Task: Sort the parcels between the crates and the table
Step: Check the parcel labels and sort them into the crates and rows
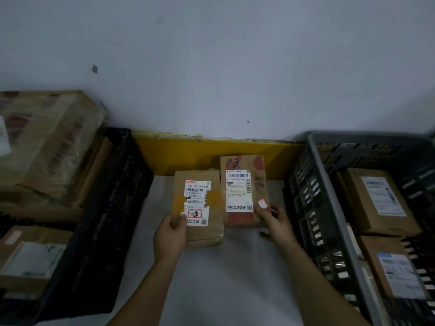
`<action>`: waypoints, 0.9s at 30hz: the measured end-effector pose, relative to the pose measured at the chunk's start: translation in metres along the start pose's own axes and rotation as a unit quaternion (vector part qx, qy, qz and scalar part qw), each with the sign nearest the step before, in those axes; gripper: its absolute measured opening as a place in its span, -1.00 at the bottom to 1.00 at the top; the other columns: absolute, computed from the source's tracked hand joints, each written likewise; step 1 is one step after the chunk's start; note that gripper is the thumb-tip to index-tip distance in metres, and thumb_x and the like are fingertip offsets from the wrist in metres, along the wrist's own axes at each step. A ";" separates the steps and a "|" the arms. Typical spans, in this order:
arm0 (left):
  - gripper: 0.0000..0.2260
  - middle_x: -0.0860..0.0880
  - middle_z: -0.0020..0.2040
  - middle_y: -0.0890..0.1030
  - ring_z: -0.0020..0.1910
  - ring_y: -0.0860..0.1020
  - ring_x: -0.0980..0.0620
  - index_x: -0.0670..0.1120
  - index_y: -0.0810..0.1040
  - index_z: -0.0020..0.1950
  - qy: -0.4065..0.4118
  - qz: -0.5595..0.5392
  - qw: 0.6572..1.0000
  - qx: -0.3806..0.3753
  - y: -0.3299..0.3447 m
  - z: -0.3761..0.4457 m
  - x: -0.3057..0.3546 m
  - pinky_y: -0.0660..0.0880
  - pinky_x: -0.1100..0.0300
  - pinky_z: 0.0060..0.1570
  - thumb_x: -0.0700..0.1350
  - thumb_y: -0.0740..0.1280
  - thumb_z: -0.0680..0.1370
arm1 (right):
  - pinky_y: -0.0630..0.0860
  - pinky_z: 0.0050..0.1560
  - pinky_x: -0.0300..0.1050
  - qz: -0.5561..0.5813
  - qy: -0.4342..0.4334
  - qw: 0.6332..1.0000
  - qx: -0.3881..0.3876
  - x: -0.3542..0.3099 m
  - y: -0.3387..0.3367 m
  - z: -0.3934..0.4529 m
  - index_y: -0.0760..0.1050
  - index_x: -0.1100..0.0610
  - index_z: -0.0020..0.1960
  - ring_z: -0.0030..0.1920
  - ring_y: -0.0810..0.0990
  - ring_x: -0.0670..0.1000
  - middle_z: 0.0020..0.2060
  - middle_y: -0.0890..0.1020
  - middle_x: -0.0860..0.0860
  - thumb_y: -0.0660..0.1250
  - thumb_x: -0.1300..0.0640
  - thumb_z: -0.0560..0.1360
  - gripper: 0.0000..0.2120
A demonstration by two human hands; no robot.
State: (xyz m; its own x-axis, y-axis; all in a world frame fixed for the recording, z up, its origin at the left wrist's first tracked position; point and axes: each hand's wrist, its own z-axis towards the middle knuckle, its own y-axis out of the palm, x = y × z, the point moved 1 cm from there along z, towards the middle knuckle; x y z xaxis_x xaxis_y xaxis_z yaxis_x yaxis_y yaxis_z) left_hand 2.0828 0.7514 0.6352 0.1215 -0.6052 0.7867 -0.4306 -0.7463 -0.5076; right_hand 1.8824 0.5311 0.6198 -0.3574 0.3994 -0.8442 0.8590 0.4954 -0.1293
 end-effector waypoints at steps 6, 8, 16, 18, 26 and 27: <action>-0.87 0.05 0.07 0.69 0.05 0.64 0.05 0.04 0.61 0.13 0.016 -0.183 0.983 -0.001 -0.020 -0.026 0.024 0.54 0.09 -0.10 0.05 0.43 0.64 | 0.66 0.14 0.03 0.003 -0.092 0.996 0.014 -0.033 -0.005 -0.023 0.37 -0.12 0.46 0.19 0.67 -0.03 0.30 0.62 -0.03 0.50 -0.21 0.58 -0.45; -0.81 0.00 0.11 0.71 0.11 0.66 -0.03 0.07 0.60 0.16 0.020 -0.229 0.973 -0.022 -0.025 -0.030 0.030 0.61 -0.05 0.05 0.08 0.45 0.60 | 0.67 0.24 0.15 -0.012 -0.130 0.991 0.025 -0.044 -0.010 -0.036 0.32 -0.18 0.46 0.23 0.67 -0.01 0.34 0.61 -0.04 0.48 -0.34 0.50 -0.35; -0.65 -0.06 0.21 0.72 0.21 0.67 -0.14 0.09 0.50 0.39 0.054 -0.310 0.941 -0.125 -0.057 -0.048 0.062 0.61 -0.15 0.21 0.02 0.43 0.62 | 0.60 0.39 0.20 0.011 -0.226 0.972 0.057 -0.085 -0.031 -0.102 0.30 -0.34 0.60 0.39 0.61 -0.05 0.47 0.56 -0.16 0.47 -0.49 0.44 -0.19; -0.66 -0.05 0.21 0.74 0.19 0.69 -0.12 0.06 0.53 0.43 0.086 -0.332 0.927 -0.151 -0.068 -0.055 0.074 0.61 -0.07 0.13 -0.03 0.41 0.64 | 0.61 0.37 0.09 0.036 -0.246 0.967 0.058 -0.092 -0.039 -0.129 0.36 -0.27 0.61 0.34 0.64 -0.11 0.39 0.63 -0.19 0.45 -0.37 0.55 -0.32; -0.68 0.01 0.25 0.74 0.29 0.67 -0.11 0.12 0.61 0.41 0.141 -0.306 0.901 -0.273 -0.063 -0.107 0.107 0.53 -0.20 0.37 0.05 0.41 0.65 | 0.65 0.27 0.09 0.119 -0.240 0.952 0.148 -0.081 -0.088 -0.202 0.33 -0.31 0.62 0.30 0.67 -0.08 0.37 0.63 -0.18 0.45 -0.33 0.56 -0.32; -0.66 0.03 0.26 0.73 0.29 0.67 -0.10 0.14 0.61 0.41 0.141 -0.299 0.898 -0.289 -0.058 -0.115 0.110 0.52 -0.23 0.39 0.08 0.43 0.63 | 0.64 0.33 0.17 0.123 -0.232 0.951 0.164 -0.077 -0.097 -0.206 0.34 -0.34 0.60 0.31 0.68 -0.04 0.39 0.63 -0.15 0.47 -0.38 0.50 -0.28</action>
State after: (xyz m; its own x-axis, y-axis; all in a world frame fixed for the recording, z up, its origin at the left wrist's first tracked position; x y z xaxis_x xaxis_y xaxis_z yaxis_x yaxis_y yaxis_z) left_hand 2.0183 0.7604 0.7914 0.2890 0.0113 0.9573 -0.7663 -0.5966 0.2384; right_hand 1.7509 0.6115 0.8044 0.0050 0.0503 -0.9987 0.9911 0.1324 0.0116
